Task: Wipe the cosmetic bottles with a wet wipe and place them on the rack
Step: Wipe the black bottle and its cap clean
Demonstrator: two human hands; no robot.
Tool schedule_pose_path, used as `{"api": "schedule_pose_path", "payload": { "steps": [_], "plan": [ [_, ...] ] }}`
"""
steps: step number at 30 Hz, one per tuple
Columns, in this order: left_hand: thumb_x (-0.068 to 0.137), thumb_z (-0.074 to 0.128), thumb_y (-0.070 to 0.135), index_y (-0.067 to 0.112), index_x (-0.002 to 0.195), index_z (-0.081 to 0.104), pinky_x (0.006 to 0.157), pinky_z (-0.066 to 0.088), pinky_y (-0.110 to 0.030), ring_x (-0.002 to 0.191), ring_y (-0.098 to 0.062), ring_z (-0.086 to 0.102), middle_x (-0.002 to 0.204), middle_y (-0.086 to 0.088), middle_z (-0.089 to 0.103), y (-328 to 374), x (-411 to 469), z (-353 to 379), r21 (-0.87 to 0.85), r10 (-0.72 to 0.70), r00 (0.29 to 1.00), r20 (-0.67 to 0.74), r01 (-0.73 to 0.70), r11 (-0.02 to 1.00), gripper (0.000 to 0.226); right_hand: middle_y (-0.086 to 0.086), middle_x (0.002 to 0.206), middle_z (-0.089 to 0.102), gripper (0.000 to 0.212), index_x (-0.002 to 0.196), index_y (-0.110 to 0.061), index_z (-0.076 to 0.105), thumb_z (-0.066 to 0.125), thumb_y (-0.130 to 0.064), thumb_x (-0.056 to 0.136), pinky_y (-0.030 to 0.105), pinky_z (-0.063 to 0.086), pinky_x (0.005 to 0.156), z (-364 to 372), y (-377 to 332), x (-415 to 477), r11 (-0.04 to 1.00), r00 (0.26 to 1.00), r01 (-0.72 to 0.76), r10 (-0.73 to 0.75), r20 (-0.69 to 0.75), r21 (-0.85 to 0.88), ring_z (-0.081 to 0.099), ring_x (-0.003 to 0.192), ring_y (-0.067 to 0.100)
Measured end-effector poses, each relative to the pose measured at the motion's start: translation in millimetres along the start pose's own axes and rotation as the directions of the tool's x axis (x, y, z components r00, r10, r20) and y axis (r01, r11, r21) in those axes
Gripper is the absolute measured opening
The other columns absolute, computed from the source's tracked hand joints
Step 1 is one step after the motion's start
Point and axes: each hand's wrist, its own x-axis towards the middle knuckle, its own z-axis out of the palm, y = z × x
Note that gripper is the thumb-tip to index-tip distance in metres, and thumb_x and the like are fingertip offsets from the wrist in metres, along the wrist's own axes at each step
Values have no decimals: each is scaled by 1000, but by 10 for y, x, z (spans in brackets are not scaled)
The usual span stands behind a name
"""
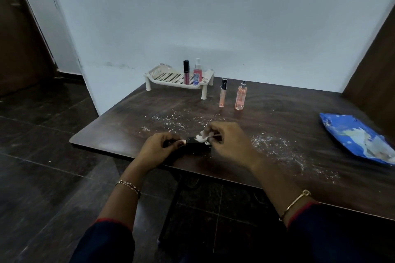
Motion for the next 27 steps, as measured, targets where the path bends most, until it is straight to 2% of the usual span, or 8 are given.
{"api": "schedule_pose_path", "payload": {
  "steps": [2, 4, 8, 13, 17, 21, 24, 27],
  "plan": [
    [84, 68, 29, 23, 91, 73, 77, 53, -34, 81, -10, 66, 84, 6, 72, 12, -1, 10, 19, 4, 1000, -14, -4, 1000, 10, -3, 84, 70, 8, 84, -16, 68, 64, -14, 78, 22, 51, 69, 40, -24, 23, 991, 996, 86, -83, 35, -103, 62, 74, 9],
    [83, 69, 28, 20, 91, 74, 78, 53, -35, 83, -12, 66, 86, 4, 71, 9, -1, 11, 43, 18, 999, -27, -17, 999, 12, 0, 83, 69, 13, 84, -13, 68, 64, -25, 82, 29, 50, 69, 92, -34, 31, 967, 986, 150, -131, 104, -205, 61, 74, 15],
    [82, 70, 29, 18, 92, 74, 78, 52, -33, 84, -13, 65, 88, 3, 72, 16, 10, 7, 73, 9, 999, -41, -6, 997, 16, 4, 83, 66, 5, 82, -10, 65, 62, -14, 83, 33, 48, 72, 148, 48, 5, 928, 976, 212, -183, 121, -305, 58, 77, 21],
    [83, 70, 29, 18, 94, 74, 76, 51, -29, 87, -13, 64, 89, 4, 71, -8, 20, 19, 75, -3, 1000, -26, 5, 997, 17, 2, 83, 68, 4, 82, -12, 67, 65, -8, 81, 25, 46, 71, 33, 166, -98, 947, 989, 141, -123, 80, -290, 60, 77, 17],
    [82, 70, 32, 21, 94, 75, 73, 48, -25, 86, -11, 63, 88, 9, 68, -39, 33, 17, 79, -5, 1000, -22, 7, 997, 17, 2, 82, 70, 7, 77, -13, 68, 64, -7, 78, 25, 45, 67, -166, 375, -103, 952, 992, -3, 41, 118, -306, 64, 78, 18],
    [80, 72, 32, 27, 92, 75, 77, 53, -33, 84, -10, 65, 87, 9, 71, -21, 22, 23, 53, 17, 999, -43, -14, 998, 13, -4, 89, 70, 12, 90, -14, 69, 67, -6, 81, 20, 52, 75, -289, 339, -8, 988, 986, -147, 144, -86, -38, 65, 79, 8],
    [75, 77, 27, 29, 94, 75, 78, 51, -27, 85, -6, 66, 87, 12, 72, 1, 1, 15, 25, 26, 999, -32, -26, 999, 19, -9, 96, 64, 19, 101, -13, 69, 65, -5, 84, 7, 42, 76, -185, 91, 133, 994, 999, -29, 27, -22, -103, 58, 85, 5],
    [72, 80, 27, 28, 91, 74, 74, 50, -25, 82, -9, 66, 85, 9, 72, -13, 5, 17, 55, 7, 999, -41, -5, 998, 20, -3, 96, 68, 16, 95, -14, 71, 62, -5, 85, 19, 48, 78, 92, -68, 269, 973, 990, 122, -104, 100, -196, 60, 84, 10]
  ]
}}
